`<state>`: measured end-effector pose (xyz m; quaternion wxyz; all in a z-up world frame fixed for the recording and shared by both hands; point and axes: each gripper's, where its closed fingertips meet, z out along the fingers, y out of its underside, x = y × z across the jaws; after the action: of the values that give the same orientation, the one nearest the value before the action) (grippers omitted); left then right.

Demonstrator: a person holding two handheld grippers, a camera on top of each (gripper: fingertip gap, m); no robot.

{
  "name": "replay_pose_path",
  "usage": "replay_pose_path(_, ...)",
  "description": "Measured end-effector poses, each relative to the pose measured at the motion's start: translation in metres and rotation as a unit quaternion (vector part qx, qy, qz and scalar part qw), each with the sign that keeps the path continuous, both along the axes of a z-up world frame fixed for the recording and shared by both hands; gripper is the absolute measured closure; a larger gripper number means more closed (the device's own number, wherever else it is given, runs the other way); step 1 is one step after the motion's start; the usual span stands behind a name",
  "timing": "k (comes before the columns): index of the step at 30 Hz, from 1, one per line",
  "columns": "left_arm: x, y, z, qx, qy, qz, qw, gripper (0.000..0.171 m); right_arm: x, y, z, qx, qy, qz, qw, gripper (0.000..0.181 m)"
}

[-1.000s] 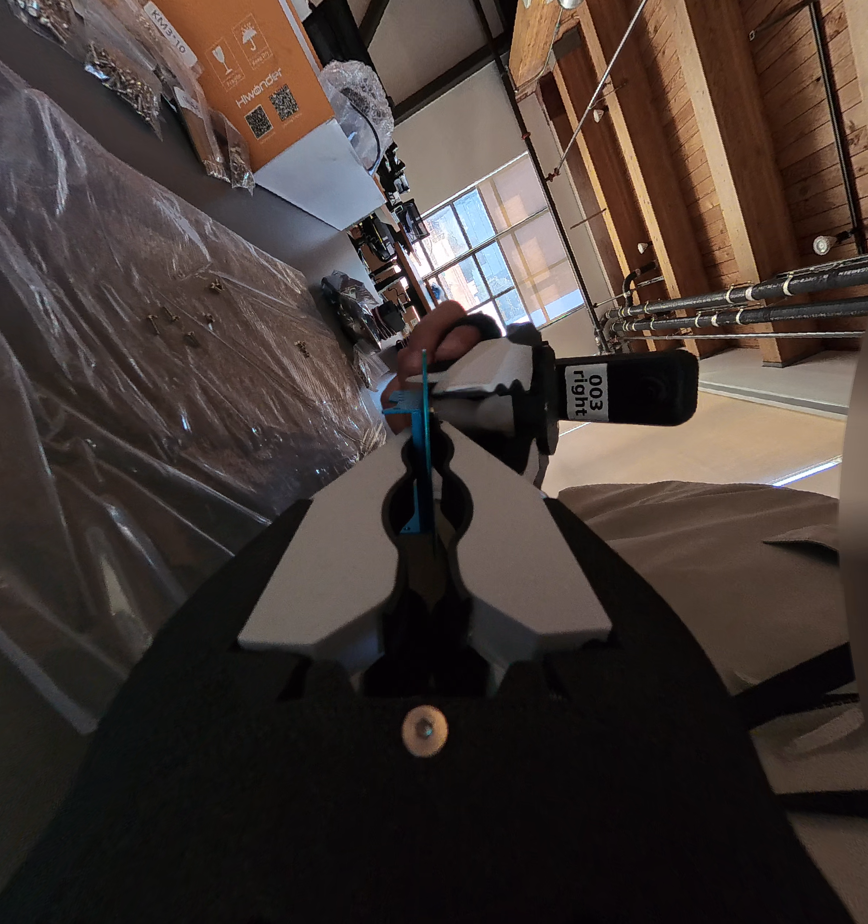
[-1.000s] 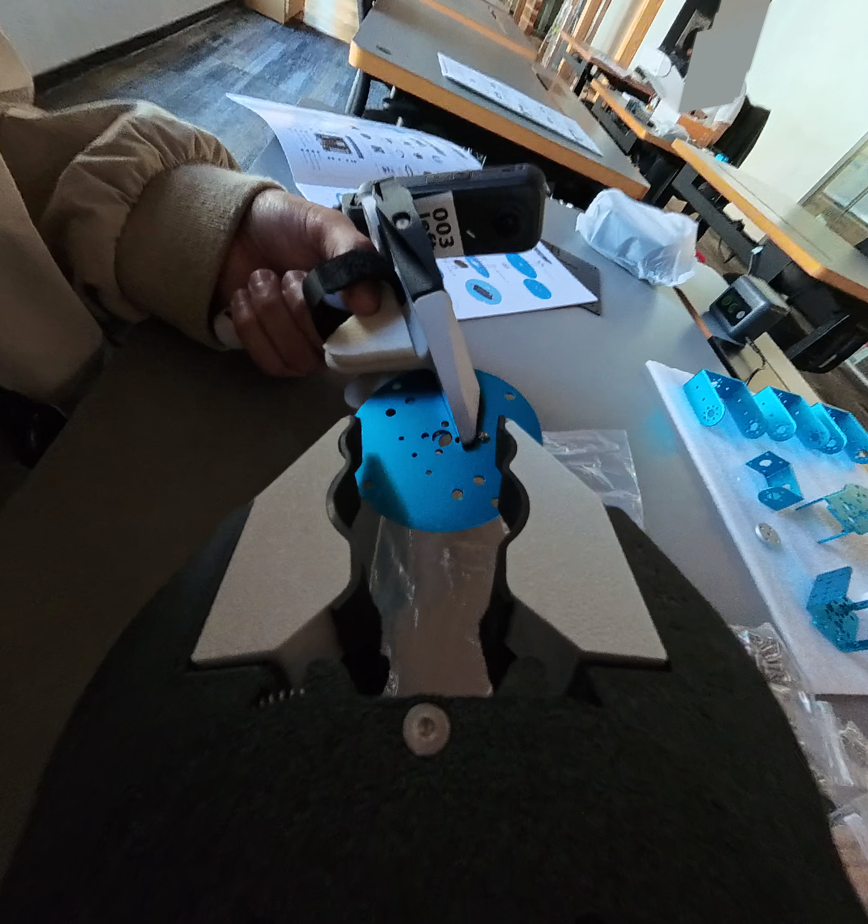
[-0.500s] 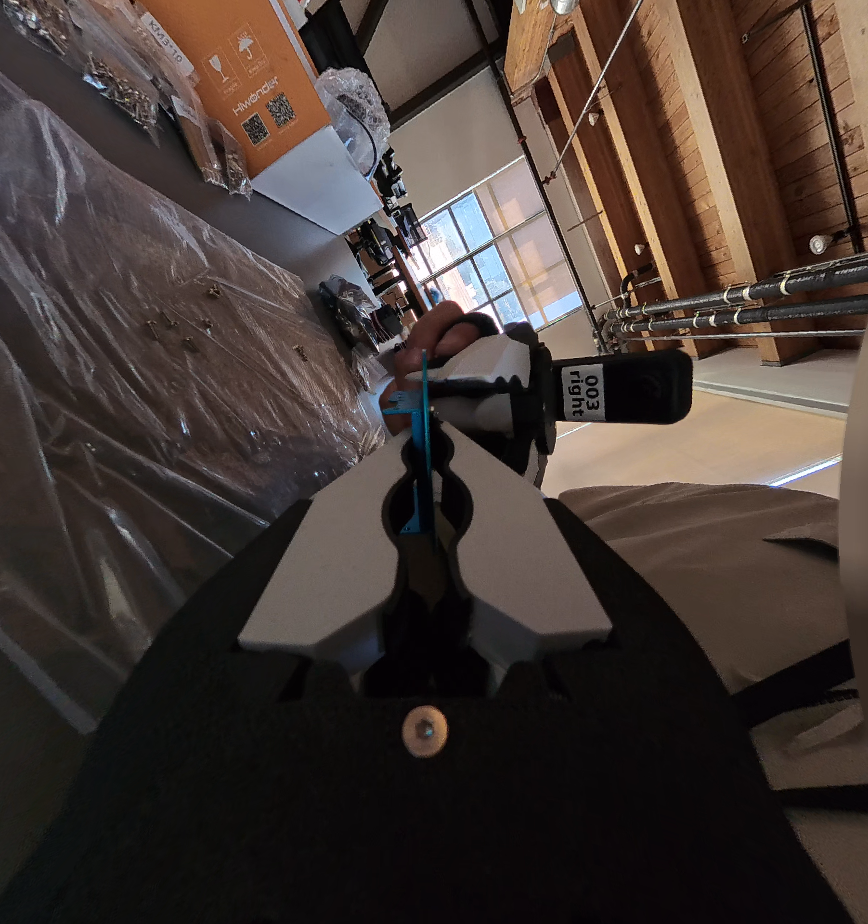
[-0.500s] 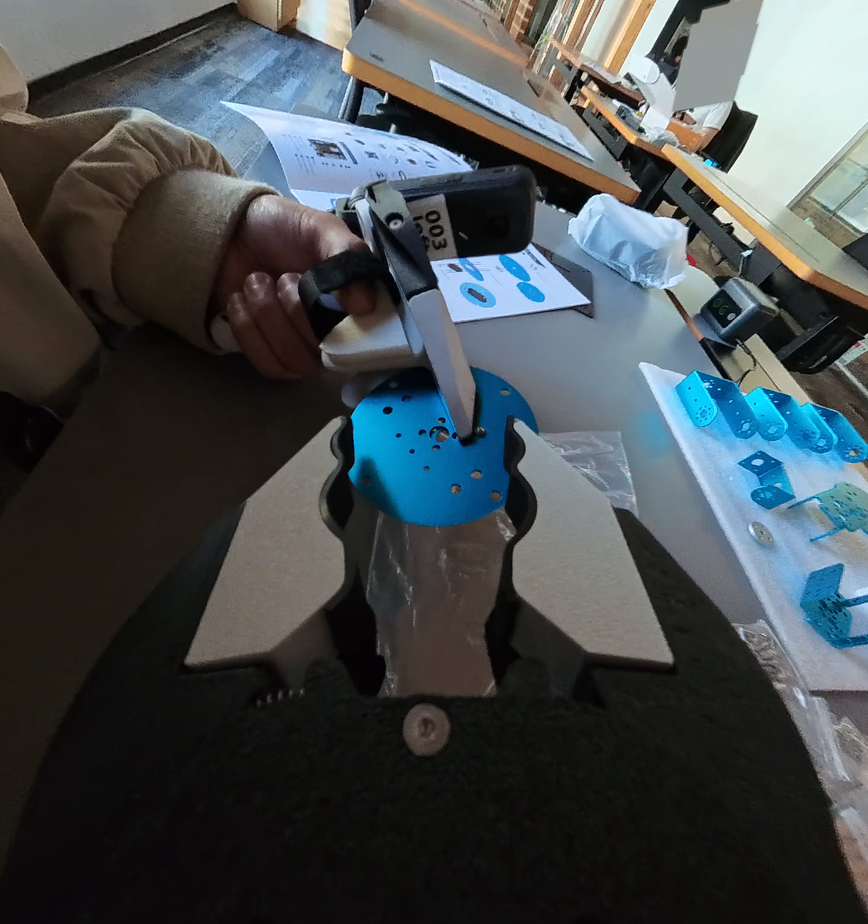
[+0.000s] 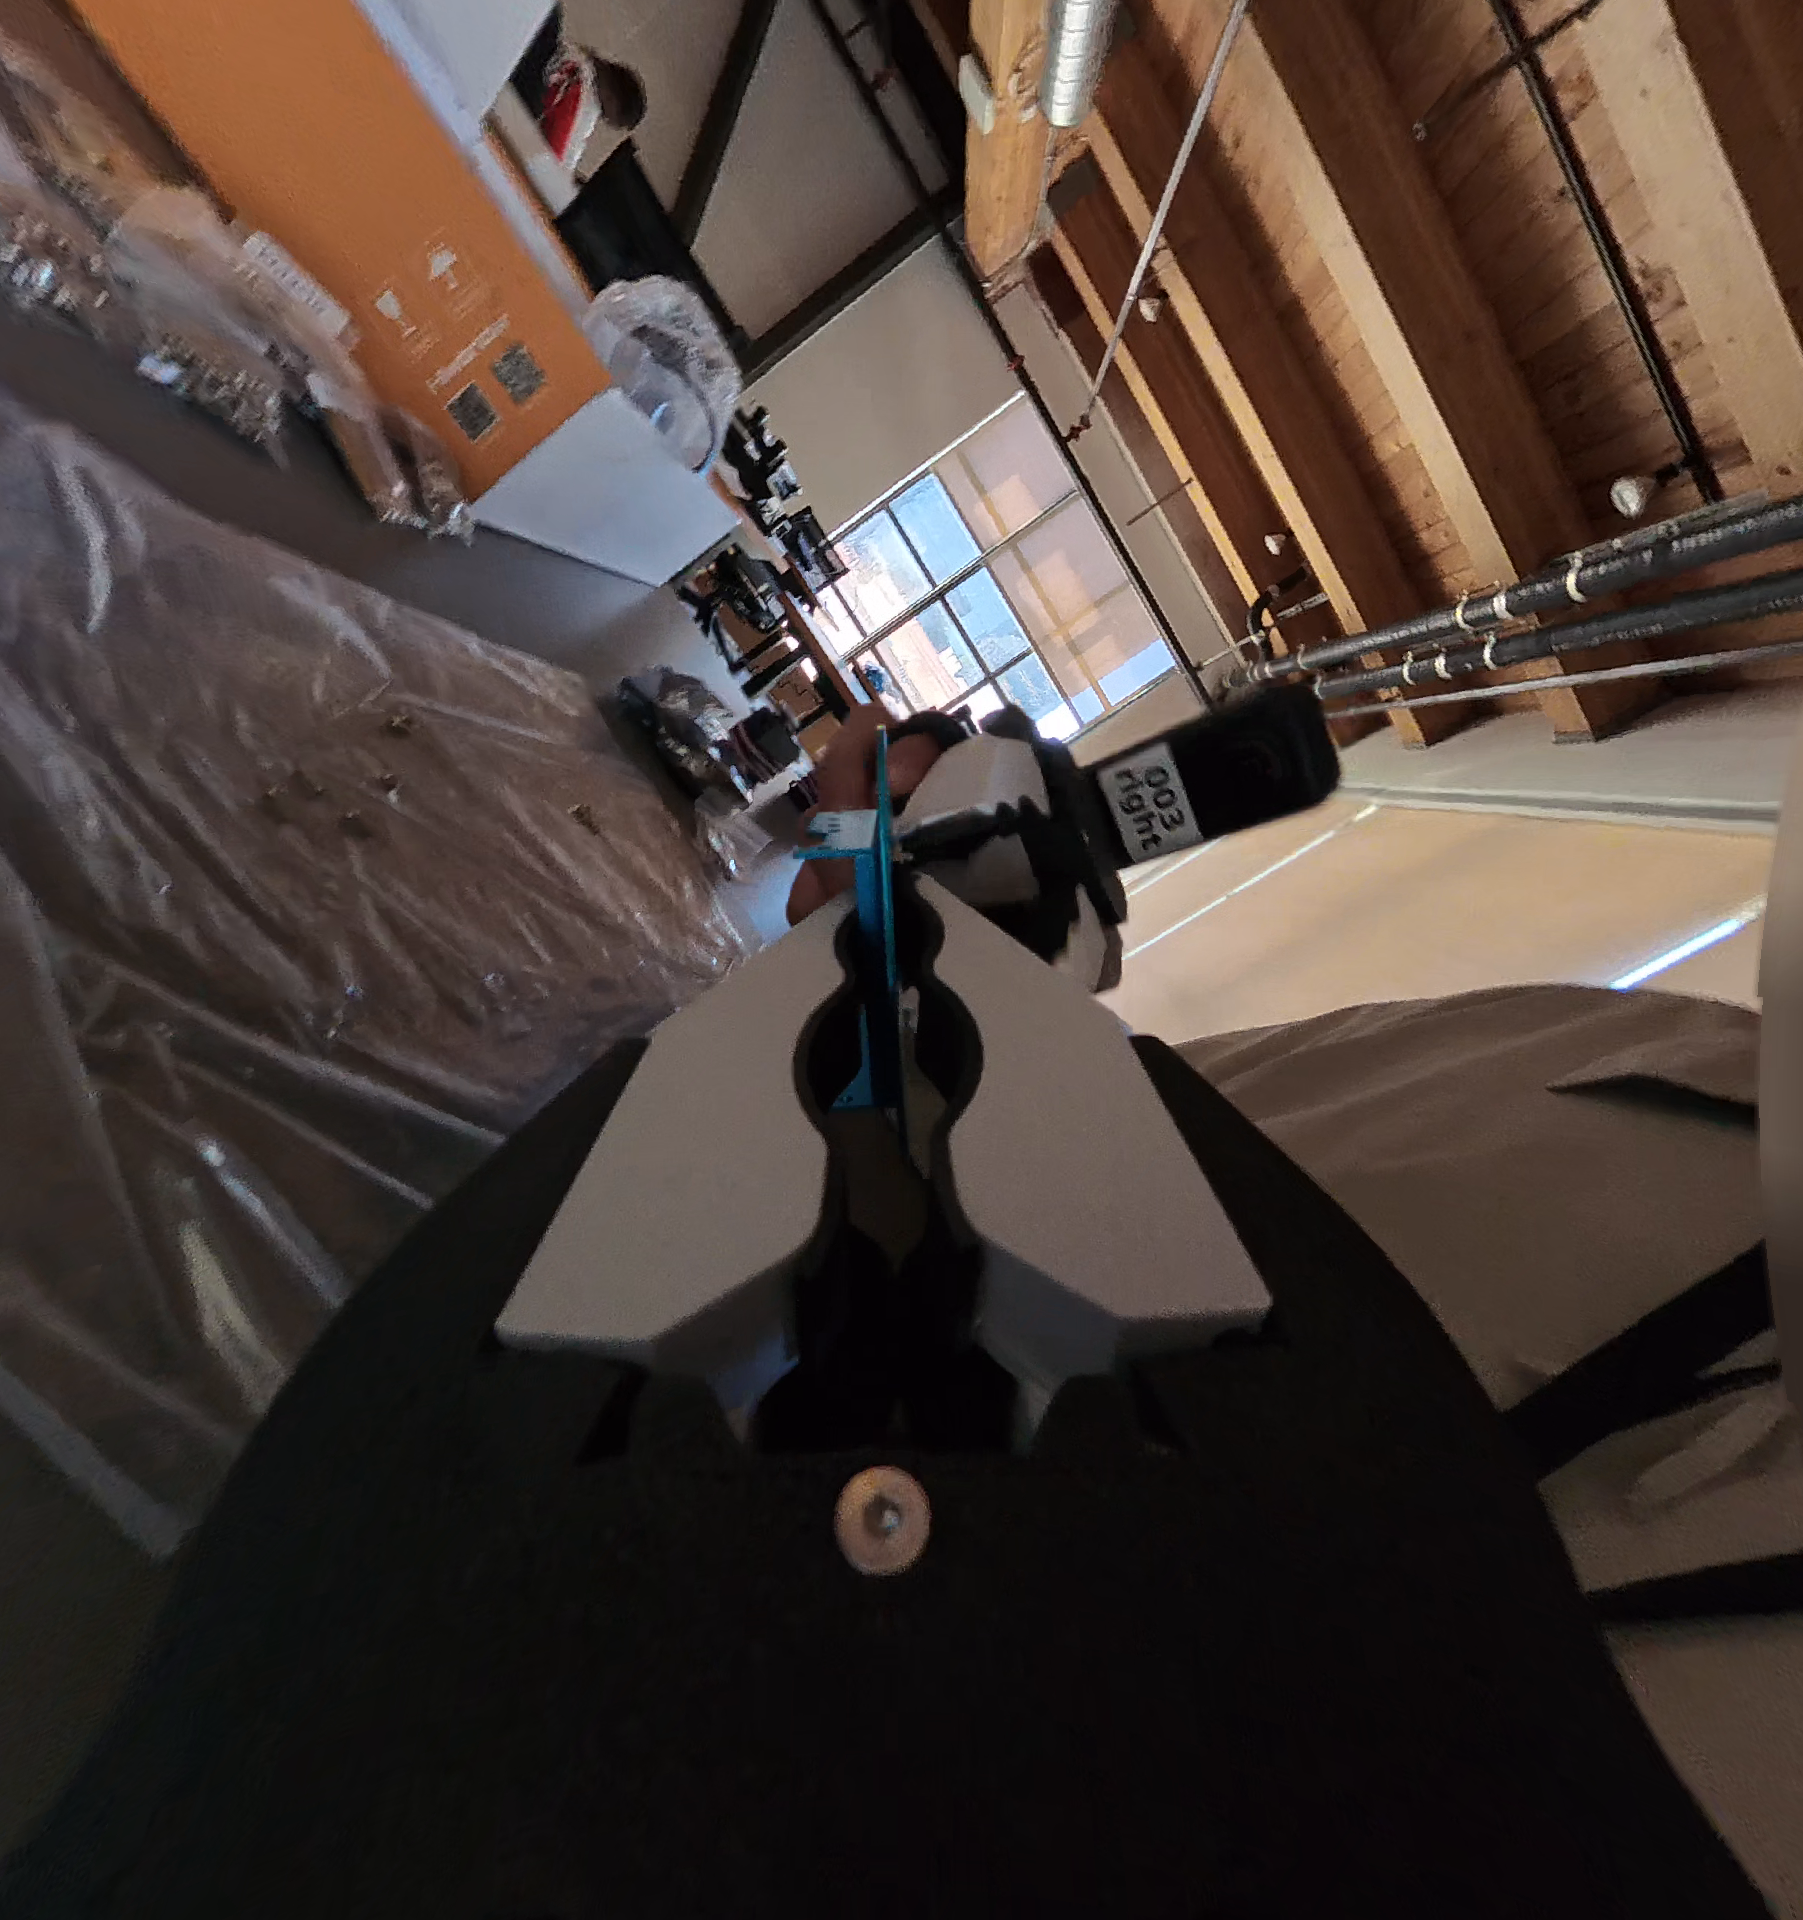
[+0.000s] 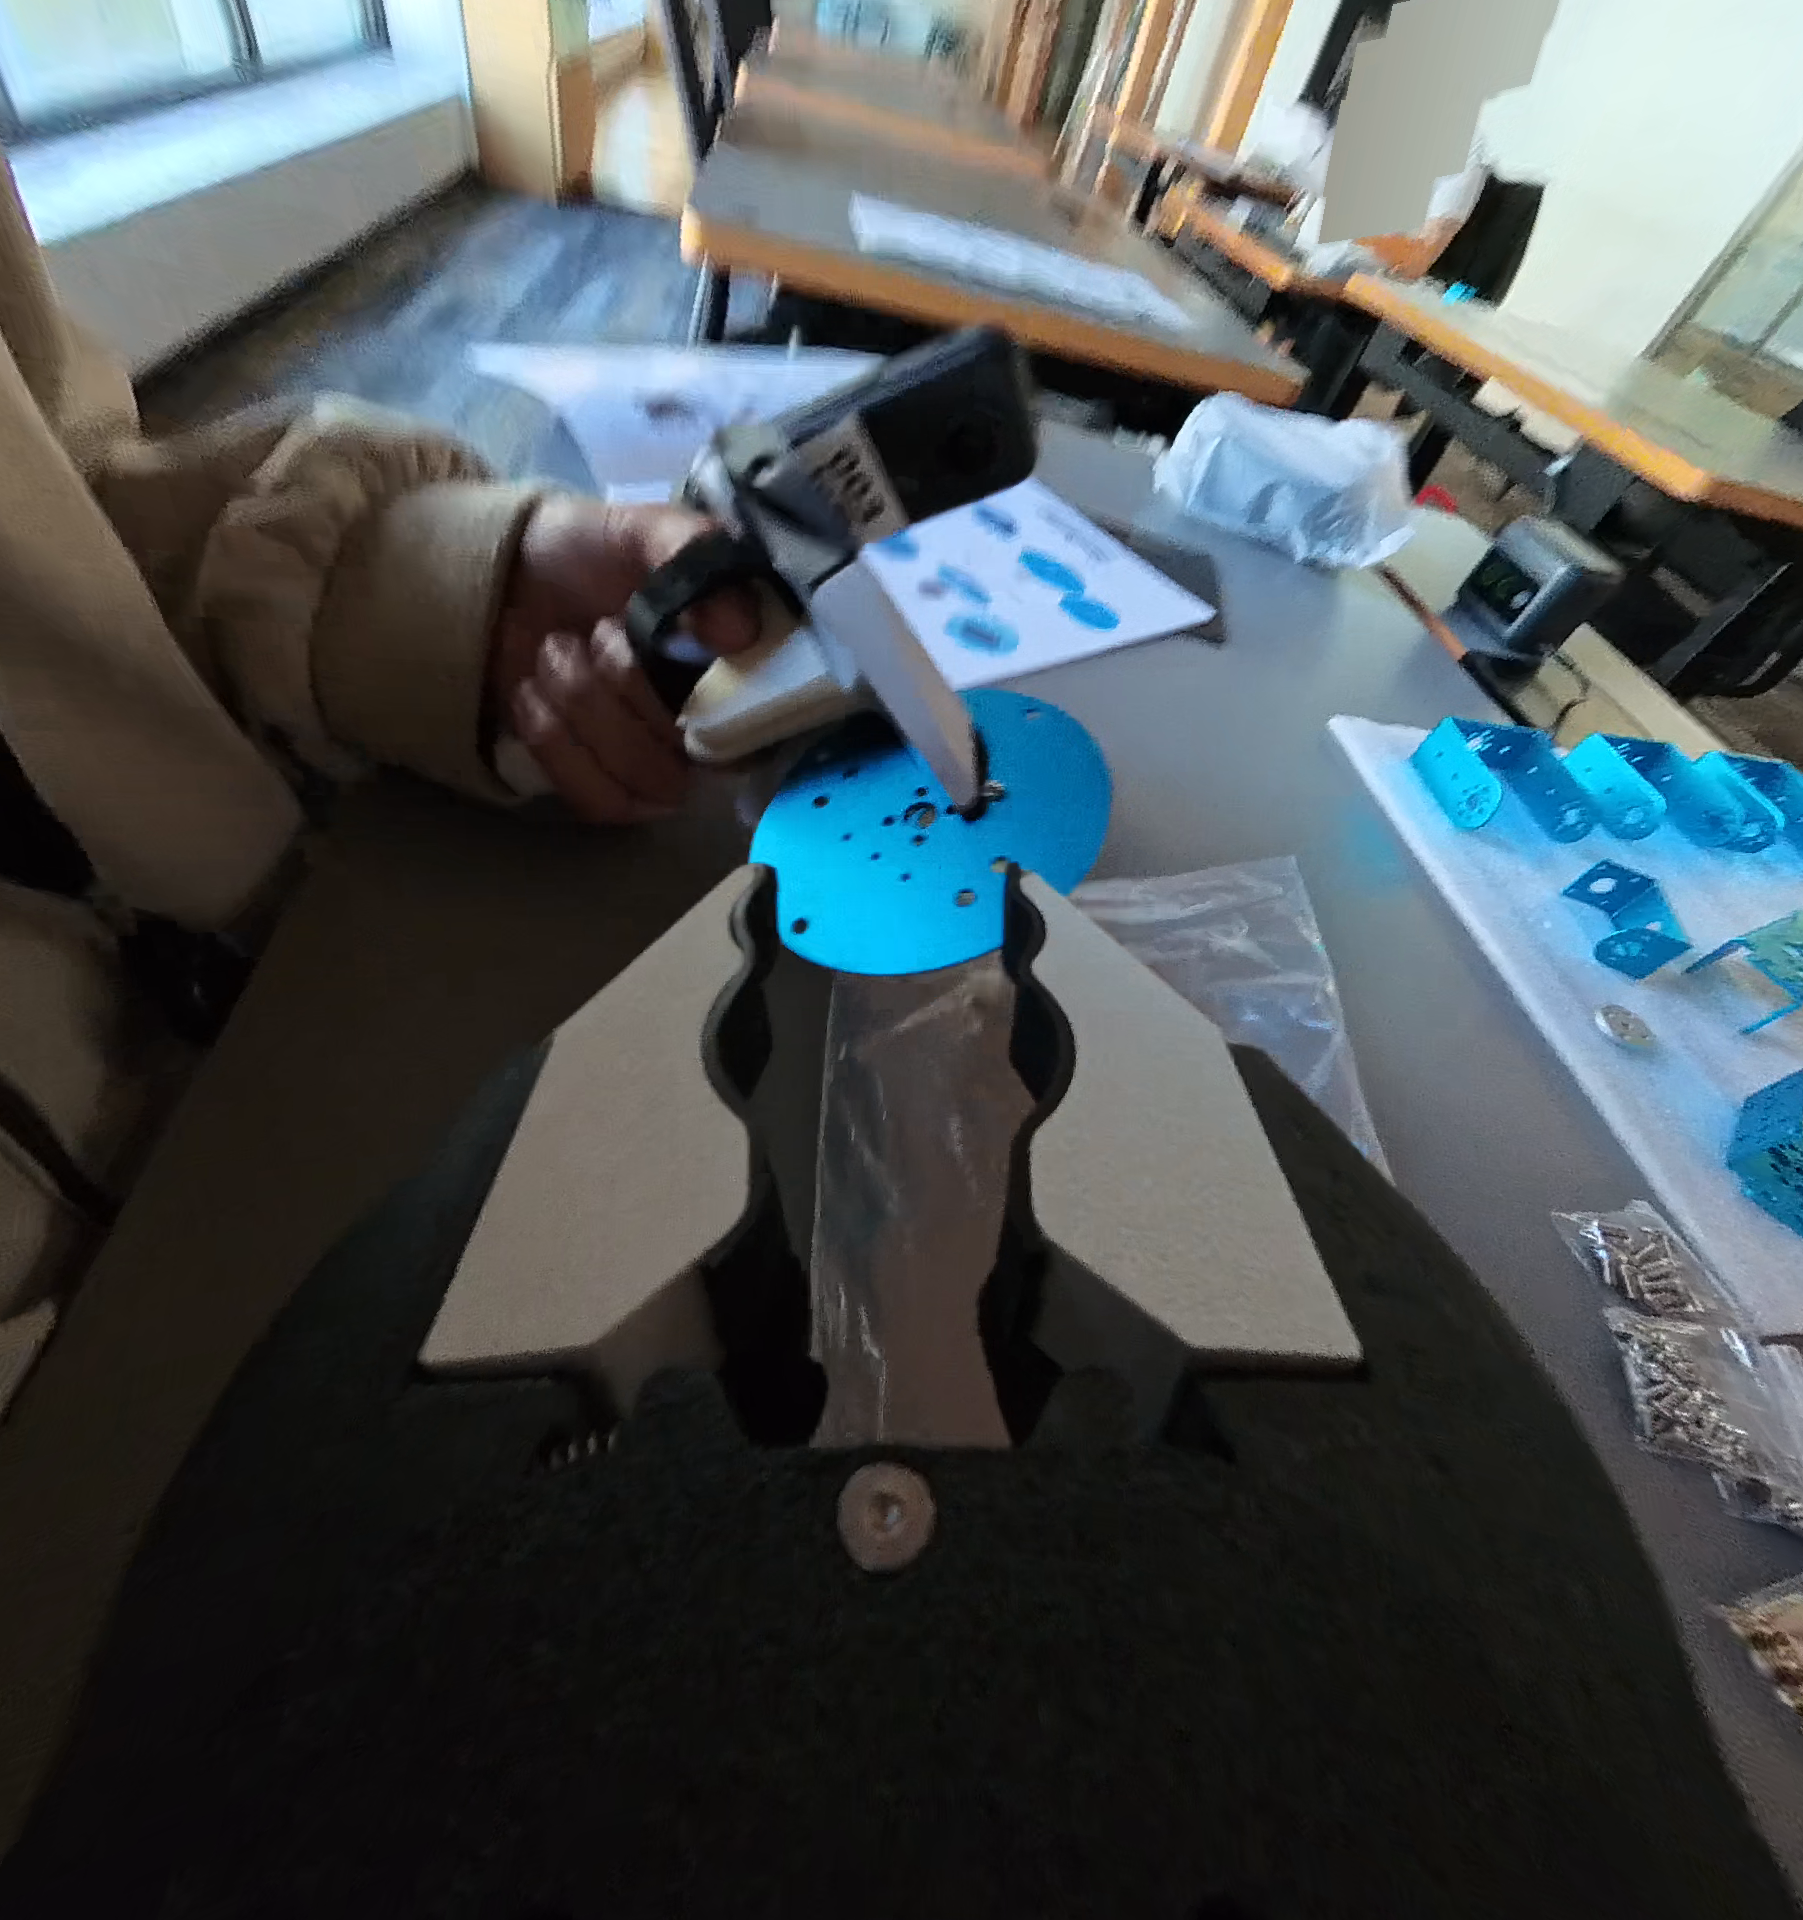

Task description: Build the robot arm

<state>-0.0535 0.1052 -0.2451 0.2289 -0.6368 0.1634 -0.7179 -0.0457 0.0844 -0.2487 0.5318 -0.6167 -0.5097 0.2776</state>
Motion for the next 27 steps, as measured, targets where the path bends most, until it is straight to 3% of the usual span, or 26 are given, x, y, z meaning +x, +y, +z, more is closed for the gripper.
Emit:
replay_pose_path(3, -0.002, -0.004, 0.015, 0.108, 0.015, 0.028, 0.994, 0.171, 0.009, 0.012, 0.018, -0.073, 0.082, -0.02, 0.994, 0.149)
replay_pose_path(6, 0.0, -0.018, 0.029, 0.221, 0.026, 0.03, 0.974, 0.171, 0.009, 0.007, 0.024, -0.15, 0.127, 0.016, 0.98, 0.151)
replay_pose_path(9, 0.007, -0.032, 0.036, 0.285, 0.027, 0.008, 0.958, 0.171, 0.007, -0.007, 0.036, -0.159, 0.148, 0.071, 0.974, 0.177)
replay_pose_path(11, 0.009, -0.037, 0.039, 0.333, 0.035, 0.007, 0.942, 0.171, 0.009, -0.012, 0.039, -0.157, 0.143, 0.091, 0.973, 0.179)
replay_pose_path(15, 0.014, -0.044, 0.042, 0.412, 0.061, -0.007, 0.909, 0.17, 0.014, -0.021, 0.043, -0.113, 0.108, 0.12, 0.98, 0.181)
replay_pose_path(23, 0.019, -0.037, 0.05, 0.454, 0.087, -0.01, 0.887, 0.162, 0.022, -0.02, 0.057, 0.023, 0.063, 0.087, 0.994, 0.181)
replay_pose_path(27, 0.017, -0.037, 0.053, 0.482, 0.094, -0.01, 0.871, 0.146, 0.023, -0.027, 0.064, 0.114, 0.038, 0.089, 0.989, 0.181)
